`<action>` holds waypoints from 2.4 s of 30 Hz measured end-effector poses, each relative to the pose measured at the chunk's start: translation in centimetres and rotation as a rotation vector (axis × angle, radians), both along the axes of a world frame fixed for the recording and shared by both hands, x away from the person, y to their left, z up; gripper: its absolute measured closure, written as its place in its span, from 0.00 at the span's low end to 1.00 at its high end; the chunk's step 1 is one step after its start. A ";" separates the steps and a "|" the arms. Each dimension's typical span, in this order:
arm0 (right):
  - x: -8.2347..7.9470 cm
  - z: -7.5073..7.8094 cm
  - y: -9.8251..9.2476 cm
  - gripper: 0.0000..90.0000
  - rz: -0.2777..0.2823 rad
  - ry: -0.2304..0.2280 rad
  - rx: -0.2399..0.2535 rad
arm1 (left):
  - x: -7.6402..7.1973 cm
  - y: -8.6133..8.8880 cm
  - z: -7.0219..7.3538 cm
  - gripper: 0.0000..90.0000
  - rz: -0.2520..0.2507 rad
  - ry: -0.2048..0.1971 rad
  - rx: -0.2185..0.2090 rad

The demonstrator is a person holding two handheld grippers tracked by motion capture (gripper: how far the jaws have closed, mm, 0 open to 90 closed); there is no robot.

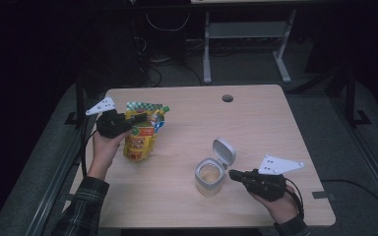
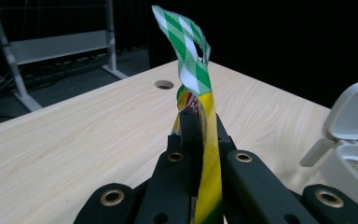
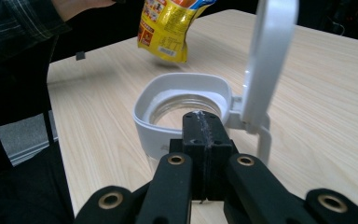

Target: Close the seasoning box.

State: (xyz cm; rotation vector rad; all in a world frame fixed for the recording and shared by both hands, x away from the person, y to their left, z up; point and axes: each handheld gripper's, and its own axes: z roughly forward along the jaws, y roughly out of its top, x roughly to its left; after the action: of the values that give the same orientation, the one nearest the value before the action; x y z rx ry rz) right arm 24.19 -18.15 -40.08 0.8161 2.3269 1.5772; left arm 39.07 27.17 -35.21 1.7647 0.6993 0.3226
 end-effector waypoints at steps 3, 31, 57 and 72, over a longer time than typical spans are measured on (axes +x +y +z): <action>-0.1 -0.1 -0.5 1.00 -0.010 0.004 0.002 | -0.2 0.3 -0.6 1.00 0.008 -0.003 0.013; 1.0 -0.7 -2.6 1.00 -0.088 0.013 -0.012 | -6.3 4.7 -2.4 0.98 0.066 -0.042 0.005; 1.9 -1.0 -2.9 1.00 -0.128 0.023 -0.013 | -11.4 6.1 -4.2 0.32 0.101 0.034 0.107; 3.0 -0.9 -2.7 1.00 -0.145 0.017 -0.028 | -15.1 5.5 -6.2 0.29 0.040 0.107 0.149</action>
State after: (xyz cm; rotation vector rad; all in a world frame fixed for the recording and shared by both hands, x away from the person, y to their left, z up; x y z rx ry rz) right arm 27.20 -20.86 -41.02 0.9711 2.2400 1.4797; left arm 24.00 32.63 -41.42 1.9221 0.8056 0.3162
